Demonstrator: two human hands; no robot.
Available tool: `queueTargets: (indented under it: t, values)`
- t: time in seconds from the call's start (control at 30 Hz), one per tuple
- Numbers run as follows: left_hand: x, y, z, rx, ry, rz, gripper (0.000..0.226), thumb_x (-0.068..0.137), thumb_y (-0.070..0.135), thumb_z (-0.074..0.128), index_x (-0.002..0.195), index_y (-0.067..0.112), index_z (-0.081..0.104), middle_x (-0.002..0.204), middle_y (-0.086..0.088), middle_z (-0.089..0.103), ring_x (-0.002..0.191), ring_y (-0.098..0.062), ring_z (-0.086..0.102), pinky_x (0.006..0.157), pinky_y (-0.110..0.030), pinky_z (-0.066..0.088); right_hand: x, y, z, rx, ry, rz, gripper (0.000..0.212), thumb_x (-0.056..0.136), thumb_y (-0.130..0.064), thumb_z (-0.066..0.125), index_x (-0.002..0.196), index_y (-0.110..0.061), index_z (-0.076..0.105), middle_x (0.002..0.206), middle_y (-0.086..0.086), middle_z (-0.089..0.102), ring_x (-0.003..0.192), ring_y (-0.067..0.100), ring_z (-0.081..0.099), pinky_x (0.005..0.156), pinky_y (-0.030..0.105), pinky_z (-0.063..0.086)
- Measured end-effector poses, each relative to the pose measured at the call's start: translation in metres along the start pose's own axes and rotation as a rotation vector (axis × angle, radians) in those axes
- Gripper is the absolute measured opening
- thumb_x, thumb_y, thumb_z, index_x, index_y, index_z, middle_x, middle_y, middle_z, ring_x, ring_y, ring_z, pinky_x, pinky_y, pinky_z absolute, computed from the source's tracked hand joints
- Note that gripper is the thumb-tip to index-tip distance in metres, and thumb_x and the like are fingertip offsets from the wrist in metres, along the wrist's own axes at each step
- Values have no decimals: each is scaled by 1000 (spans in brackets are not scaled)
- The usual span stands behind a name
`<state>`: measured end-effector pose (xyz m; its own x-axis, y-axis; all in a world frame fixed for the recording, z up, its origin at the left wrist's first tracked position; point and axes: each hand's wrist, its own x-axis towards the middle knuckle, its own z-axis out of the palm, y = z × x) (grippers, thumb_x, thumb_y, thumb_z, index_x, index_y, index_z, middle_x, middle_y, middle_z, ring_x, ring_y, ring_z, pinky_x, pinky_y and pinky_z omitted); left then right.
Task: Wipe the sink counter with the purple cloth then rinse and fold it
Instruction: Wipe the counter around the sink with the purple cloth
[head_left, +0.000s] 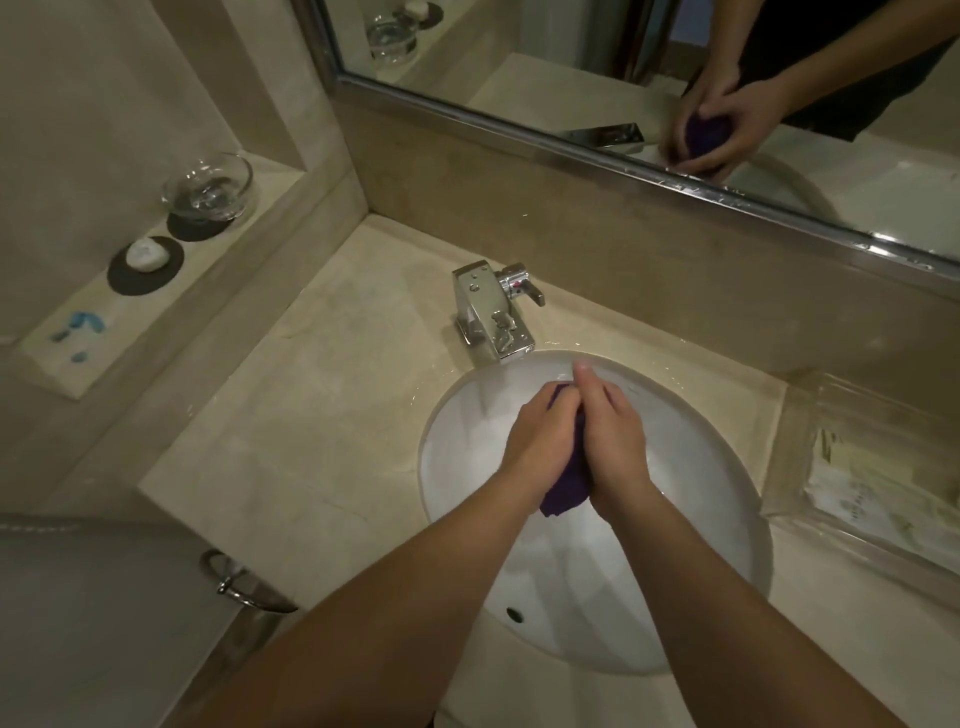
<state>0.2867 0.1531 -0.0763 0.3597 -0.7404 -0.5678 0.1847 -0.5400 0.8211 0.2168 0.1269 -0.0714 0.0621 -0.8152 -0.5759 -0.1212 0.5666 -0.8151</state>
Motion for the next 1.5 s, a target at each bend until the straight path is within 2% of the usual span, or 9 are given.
queueTargets:
  t: [0.13, 0.33, 0.53, 0.63, 0.73, 0.87, 1.0, 1.2, 1.5]
  values:
    - [-2, 0, -1, 132, 123, 118, 50, 87, 71, 40, 77, 28, 64, 81, 7, 71, 82, -17, 68, 78, -39, 56, -5, 7, 22, 81, 297, -40, 38, 92, -49, 52, 70, -22, 66, 72, -6, 69, 73, 19, 65, 66, 33, 48]
    - [15, -1, -2, 119, 204, 20, 36, 84, 32, 56, 49, 21, 54, 56, 4, 56, 61, -21, 54, 66, -35, 50, 1, 16, 30, 294, 439, 127, 19, 70, -27, 58, 53, -18, 60, 55, -5, 58, 56, 20, 53, 60, 35, 47]
    - [19, -14, -14, -144, 65, 23, 25, 89, 57, 60, 100, 34, 64, 99, 2, 70, 91, -18, 69, 88, -43, 58, 13, 9, 20, 338, 407, 117, 13, 80, -23, 62, 68, -17, 64, 64, -2, 59, 60, 18, 56, 56, 29, 49]
    - [16, -18, -33, -477, -90, -335, 45, 91, 64, 57, 119, 30, 62, 115, 1, 70, 100, -19, 68, 93, -45, 55, 9, 9, 20, 628, 300, 159, 9, 78, -22, 65, 72, -17, 61, 66, -2, 59, 61, 19, 58, 57, 28, 51]
    - [10, -22, -32, -651, -210, -487, 50, 85, 55, 69, 118, 19, 71, 118, -9, 74, 106, -31, 70, 97, -49, 54, 6, 20, 17, 366, 246, 78, 9, 82, -22, 65, 73, -20, 66, 73, -3, 62, 66, 17, 57, 58, 24, 48]
    - [24, -27, -32, -381, 48, -251, 9, 80, 29, 65, 83, 22, 71, 90, -7, 74, 89, -30, 69, 85, -45, 57, 3, 22, 3, 116, 162, -9, 24, 88, -23, 61, 101, -34, 77, 108, -1, 72, 83, 20, 66, 69, 31, 51]
    - [12, -12, -21, 62, -23, 33, 33, 81, 58, 50, 73, 28, 62, 76, 5, 69, 83, -20, 68, 83, -42, 55, -5, 24, 16, -23, 72, 104, 46, 90, -64, 51, 86, -27, 77, 88, -1, 77, 83, 21, 73, 75, 42, 59]
    - [19, -24, -14, 87, 251, 83, 46, 95, 40, 52, 53, 22, 46, 54, 6, 49, 60, -17, 51, 60, -30, 42, 2, 41, 33, -85, 401, -92, 43, 86, -20, 52, 43, -22, 46, 43, -10, 42, 51, 16, 37, 57, 35, 34]
    - [33, -21, -1, -108, 276, -122, 35, 89, 40, 56, 60, 21, 53, 64, 3, 58, 66, -21, 57, 68, -34, 49, 19, 33, 33, -71, 470, -93, 34, 83, -17, 51, 52, -15, 39, 39, -8, 32, 44, 11, 27, 51, 32, 29]
